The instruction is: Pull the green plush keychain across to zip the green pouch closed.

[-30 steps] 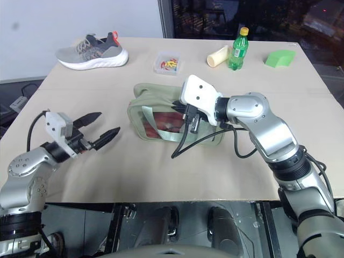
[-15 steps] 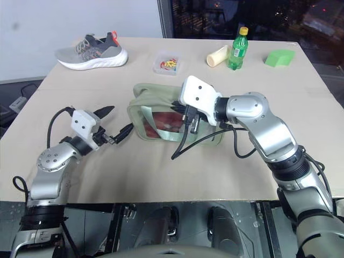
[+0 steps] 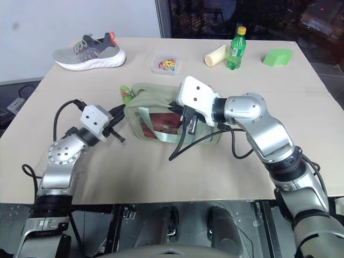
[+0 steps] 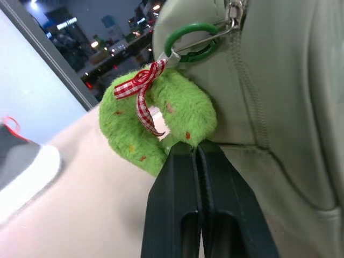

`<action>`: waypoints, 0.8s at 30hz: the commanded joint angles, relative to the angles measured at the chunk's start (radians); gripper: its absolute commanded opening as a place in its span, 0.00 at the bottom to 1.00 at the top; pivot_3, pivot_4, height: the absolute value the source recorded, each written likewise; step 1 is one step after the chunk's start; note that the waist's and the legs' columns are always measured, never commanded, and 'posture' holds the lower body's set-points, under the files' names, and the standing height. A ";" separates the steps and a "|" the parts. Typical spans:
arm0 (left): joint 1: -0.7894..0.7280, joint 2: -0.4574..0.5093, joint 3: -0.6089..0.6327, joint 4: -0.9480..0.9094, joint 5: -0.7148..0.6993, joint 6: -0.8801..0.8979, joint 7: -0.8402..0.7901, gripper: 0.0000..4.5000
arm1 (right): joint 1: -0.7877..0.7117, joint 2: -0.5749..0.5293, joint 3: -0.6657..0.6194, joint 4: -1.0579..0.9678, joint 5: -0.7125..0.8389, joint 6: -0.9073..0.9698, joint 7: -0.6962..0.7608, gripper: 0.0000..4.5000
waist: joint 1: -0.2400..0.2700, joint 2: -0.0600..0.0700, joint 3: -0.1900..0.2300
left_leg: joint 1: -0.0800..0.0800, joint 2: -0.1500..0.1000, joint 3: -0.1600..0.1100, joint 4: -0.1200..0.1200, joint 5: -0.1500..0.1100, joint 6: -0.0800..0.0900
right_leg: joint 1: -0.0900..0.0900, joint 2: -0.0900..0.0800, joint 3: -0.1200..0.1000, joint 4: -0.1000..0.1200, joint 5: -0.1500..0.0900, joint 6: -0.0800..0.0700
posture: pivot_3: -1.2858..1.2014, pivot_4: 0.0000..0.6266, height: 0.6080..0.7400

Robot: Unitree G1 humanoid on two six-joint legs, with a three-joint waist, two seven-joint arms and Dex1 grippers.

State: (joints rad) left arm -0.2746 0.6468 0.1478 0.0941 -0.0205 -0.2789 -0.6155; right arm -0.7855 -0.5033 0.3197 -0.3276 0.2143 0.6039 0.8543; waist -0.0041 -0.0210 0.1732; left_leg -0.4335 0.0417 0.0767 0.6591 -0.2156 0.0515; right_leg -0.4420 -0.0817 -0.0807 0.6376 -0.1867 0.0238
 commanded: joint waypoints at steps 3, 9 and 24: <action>-0.113 0.169 0.029 0.028 0.113 -0.270 0.017 0.01 | -0.009 0.017 0.000 0.018 -0.009 -0.035 0.007 0.00 | -0.002 0.000 0.000 | 0.000 0.000 0.000 0.000 0.000 0.000 | 0.000 -0.001 0.000 0.000 -0.001 -0.001 | 0.52 0.24 1.00; -0.314 0.255 -0.083 0.128 0.194 -0.513 -0.020 0.01 | -0.020 0.046 0.009 0.051 -0.025 -0.060 0.007 0.00 | -0.004 0.000 0.000 | 0.000 0.000 0.001 0.000 0.000 0.000 | 0.000 -0.001 0.000 0.000 0.000 0.000 | 0.52 0.24 1.00; -0.285 0.248 -0.052 0.131 -0.416 -0.109 -0.354 0.48 | -0.012 0.065 -0.028 0.040 -0.028 -0.069 0.008 0.14 | -0.015 0.000 0.000 | 0.000 0.003 0.010 0.000 0.000 0.000 | -0.005 0.002 0.008 0.004 -0.002 0.004 | 0.52 0.24 1.00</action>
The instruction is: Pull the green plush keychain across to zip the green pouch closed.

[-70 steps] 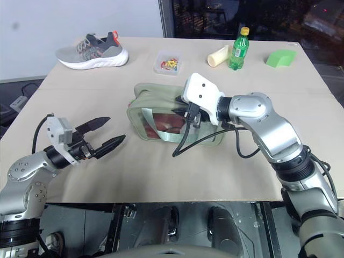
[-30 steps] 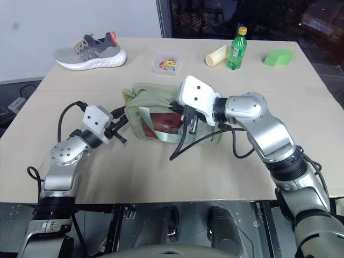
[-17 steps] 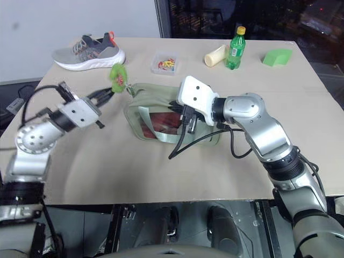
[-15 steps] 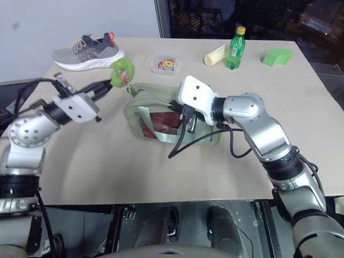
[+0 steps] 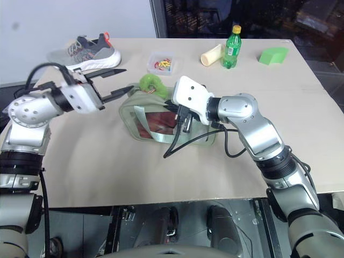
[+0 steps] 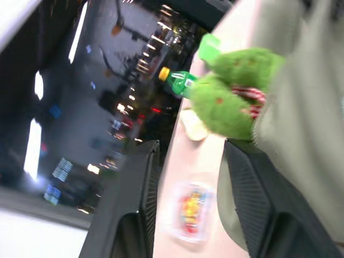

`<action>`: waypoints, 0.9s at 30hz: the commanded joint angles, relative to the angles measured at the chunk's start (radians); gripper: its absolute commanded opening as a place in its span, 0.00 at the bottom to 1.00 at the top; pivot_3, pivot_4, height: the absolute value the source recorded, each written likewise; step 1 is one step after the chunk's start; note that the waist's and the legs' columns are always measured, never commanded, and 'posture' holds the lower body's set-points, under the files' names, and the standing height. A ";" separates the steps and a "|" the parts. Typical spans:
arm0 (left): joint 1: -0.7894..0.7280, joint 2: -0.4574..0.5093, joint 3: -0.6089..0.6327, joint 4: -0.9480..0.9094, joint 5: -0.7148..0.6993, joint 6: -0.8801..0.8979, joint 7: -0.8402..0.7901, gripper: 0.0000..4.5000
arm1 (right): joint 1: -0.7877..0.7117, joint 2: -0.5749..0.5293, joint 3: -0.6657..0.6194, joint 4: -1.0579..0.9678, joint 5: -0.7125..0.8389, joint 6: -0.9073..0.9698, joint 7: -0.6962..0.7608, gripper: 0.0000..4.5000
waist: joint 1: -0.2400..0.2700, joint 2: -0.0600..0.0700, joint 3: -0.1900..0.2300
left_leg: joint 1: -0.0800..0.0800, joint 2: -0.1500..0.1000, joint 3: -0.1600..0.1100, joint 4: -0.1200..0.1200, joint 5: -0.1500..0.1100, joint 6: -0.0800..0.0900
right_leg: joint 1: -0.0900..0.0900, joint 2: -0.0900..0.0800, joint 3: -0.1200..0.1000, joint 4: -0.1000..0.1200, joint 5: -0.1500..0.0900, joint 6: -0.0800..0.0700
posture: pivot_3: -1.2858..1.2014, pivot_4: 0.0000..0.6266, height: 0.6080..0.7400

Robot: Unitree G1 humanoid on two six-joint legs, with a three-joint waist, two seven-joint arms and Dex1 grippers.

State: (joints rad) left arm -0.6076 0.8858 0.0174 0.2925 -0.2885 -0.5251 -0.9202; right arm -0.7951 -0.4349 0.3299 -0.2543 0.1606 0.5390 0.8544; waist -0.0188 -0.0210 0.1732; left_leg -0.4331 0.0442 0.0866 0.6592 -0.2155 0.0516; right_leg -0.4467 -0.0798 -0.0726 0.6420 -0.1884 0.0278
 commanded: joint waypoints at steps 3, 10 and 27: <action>0.123 -0.006 0.139 -0.150 -0.275 0.304 -0.047 0.48 | 0.016 -0.010 -0.063 -0.065 0.057 0.013 0.014 0.41 | 0.003 0.000 0.000 | 0.000 0.000 0.000 0.000 0.000 0.000 | 0.000 0.000 0.000 0.000 0.000 0.000 | 0.52 0.24 1.00; 0.395 -0.055 0.271 -0.365 -0.512 0.643 -0.015 0.48 | 0.142 -0.045 -0.227 -0.255 0.249 0.064 0.020 0.99 | 0.007 0.000 0.000 | 0.000 0.000 -0.002 0.000 0.000 0.000 | 0.000 0.000 0.001 -0.001 0.000 0.000 | 0.52 0.24 1.00; 0.401 -0.162 0.201 -0.309 -0.335 0.710 -0.035 0.48 | 0.562 -0.339 -0.396 -0.563 0.353 0.105 -0.008 0.99 | 0.031 -0.001 0.000 | 0.001 0.000 -0.004 0.001 0.000 -0.001 | 0.001 -0.001 0.001 -0.001 -0.003 -0.004 | 0.52 0.24 1.00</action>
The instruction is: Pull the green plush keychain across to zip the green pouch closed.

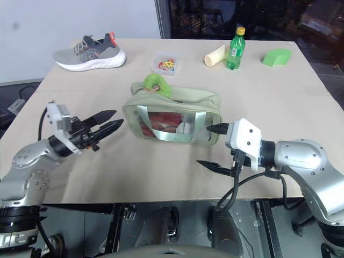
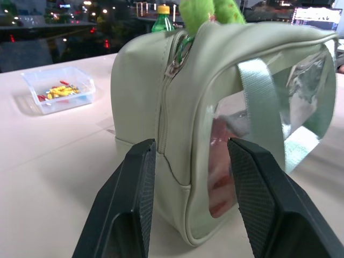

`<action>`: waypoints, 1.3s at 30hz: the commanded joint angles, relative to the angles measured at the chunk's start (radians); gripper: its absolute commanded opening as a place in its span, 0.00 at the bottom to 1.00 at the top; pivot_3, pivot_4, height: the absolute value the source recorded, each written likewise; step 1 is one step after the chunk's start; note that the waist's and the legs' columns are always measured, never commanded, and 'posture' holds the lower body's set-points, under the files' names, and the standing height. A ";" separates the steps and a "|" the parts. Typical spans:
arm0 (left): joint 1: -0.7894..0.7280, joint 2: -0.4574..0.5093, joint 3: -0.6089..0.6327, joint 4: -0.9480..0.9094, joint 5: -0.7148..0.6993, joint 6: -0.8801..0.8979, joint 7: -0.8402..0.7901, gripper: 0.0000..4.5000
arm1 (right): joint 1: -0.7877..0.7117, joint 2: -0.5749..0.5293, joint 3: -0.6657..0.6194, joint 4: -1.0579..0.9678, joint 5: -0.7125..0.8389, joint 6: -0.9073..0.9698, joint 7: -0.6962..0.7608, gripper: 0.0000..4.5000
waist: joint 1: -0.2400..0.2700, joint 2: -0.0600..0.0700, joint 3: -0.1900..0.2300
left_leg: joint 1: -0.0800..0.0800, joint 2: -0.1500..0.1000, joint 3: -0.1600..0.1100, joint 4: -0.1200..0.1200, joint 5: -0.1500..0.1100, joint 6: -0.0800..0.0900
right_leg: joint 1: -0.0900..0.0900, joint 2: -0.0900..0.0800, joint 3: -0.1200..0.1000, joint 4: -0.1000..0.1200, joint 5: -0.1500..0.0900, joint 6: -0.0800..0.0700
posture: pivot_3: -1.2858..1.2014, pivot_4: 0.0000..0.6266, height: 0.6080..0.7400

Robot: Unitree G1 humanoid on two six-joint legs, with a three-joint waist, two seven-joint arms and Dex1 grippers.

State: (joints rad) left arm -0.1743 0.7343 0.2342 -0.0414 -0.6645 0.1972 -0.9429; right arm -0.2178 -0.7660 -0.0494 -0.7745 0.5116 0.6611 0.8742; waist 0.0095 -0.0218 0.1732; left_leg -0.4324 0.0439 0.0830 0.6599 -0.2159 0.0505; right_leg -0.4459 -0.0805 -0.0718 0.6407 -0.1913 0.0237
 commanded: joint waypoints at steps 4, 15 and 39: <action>-0.074 -0.030 -0.031 0.061 0.066 -0.001 -0.026 0.48 | -0.038 -0.006 0.013 -0.066 -0.030 -0.071 -0.044 0.99 | 0.004 0.000 0.000 | -0.001 -0.001 0.000 0.000 0.000 0.001 | 0.000 0.000 0.000 -0.001 0.000 0.000 | 0.52 0.24 1.00; -0.111 -0.047 -0.031 0.088 0.095 -0.006 -0.080 0.48 | -0.092 0.120 -0.008 -0.083 0.206 -0.039 -0.128 0.99 | 0.004 -0.001 0.000 | -0.001 0.000 -0.001 0.000 0.000 0.001 | 0.000 0.000 0.000 -0.001 0.000 0.000 | 0.52 0.24 1.00; -0.117 -0.080 -0.026 0.089 0.122 -0.011 -0.085 0.01 | -0.382 0.110 0.067 0.061 0.245 0.054 -0.239 1.00 | 0.002 -0.001 0.000 | -0.001 -0.001 0.000 0.001 0.000 0.001 | 0.000 0.000 0.001 0.000 0.000 0.000 | 0.52 0.24 1.00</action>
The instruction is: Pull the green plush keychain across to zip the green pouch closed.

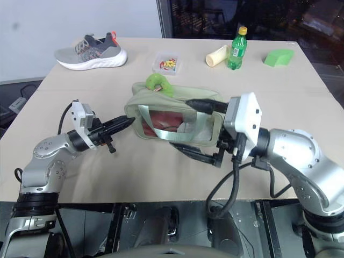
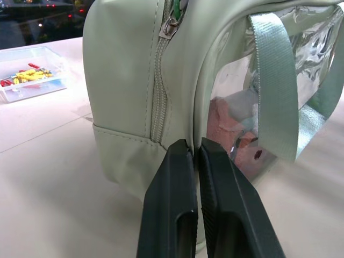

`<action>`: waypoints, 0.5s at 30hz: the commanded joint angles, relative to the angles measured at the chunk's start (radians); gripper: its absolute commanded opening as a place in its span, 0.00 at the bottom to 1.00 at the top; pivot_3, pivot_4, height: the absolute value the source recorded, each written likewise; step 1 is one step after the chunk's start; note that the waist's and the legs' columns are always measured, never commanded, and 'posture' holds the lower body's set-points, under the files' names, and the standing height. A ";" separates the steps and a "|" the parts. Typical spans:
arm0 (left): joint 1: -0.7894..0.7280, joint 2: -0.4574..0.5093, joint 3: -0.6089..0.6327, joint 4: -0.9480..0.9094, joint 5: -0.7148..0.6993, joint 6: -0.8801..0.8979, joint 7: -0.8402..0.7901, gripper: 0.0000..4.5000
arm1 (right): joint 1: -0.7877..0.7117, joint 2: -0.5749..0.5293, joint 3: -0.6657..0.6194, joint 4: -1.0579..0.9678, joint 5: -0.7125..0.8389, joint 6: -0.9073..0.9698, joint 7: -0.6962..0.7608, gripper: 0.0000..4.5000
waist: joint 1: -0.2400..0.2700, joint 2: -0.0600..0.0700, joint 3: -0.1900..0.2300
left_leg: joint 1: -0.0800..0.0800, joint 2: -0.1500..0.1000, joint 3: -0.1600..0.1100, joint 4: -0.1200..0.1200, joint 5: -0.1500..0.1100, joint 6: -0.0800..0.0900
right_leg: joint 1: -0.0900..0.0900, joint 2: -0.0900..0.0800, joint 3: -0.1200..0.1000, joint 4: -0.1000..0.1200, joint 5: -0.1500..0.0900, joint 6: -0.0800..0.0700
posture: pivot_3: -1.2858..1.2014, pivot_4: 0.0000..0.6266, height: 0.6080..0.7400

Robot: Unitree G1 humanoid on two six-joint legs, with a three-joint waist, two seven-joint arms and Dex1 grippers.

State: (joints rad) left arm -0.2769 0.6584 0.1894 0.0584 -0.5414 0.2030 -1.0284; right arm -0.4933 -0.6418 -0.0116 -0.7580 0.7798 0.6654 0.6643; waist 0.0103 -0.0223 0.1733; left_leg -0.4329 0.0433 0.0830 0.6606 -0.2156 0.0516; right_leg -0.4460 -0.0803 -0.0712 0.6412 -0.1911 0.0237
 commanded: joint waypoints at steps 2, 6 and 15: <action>-0.016 -0.012 0.020 -0.009 0.001 -0.021 0.007 0.01 | -0.271 0.001 0.106 0.169 -0.116 0.101 -0.067 1.00 | -0.002 0.000 0.000 | 0.000 0.000 0.000 0.000 0.000 0.000 | 0.000 0.000 0.000 0.000 0.000 0.000 | 0.52 0.24 1.00; -0.002 -0.029 0.022 -0.021 0.013 -0.035 0.018 0.01 | -0.532 0.095 0.273 0.465 -0.300 0.091 -0.068 1.00 | -0.006 0.001 0.000 | -0.001 0.000 0.001 0.002 0.000 0.000 | -0.001 0.000 0.000 0.001 0.001 -0.002 | 0.52 0.24 1.00; 0.039 -0.037 0.028 -0.073 0.020 -0.064 0.046 0.01 | -0.703 0.309 0.360 0.906 -0.493 0.022 -0.023 1.00 | -0.008 0.000 0.000 | -0.005 -0.002 0.004 0.002 -0.001 0.002 | -0.001 -0.001 -0.001 0.000 0.005 0.000 | 0.52 0.24 1.00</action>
State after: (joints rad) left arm -0.2466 0.6199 0.1983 0.0282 -0.5279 0.1577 -0.9897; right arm -1.1516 -0.3341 0.3651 0.1580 0.3081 0.7160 0.6195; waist 0.0023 -0.0221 0.1733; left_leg -0.4377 0.0411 0.0868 0.6627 -0.2166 0.0535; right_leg -0.4473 -0.0816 -0.0723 0.6410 -0.1860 0.0238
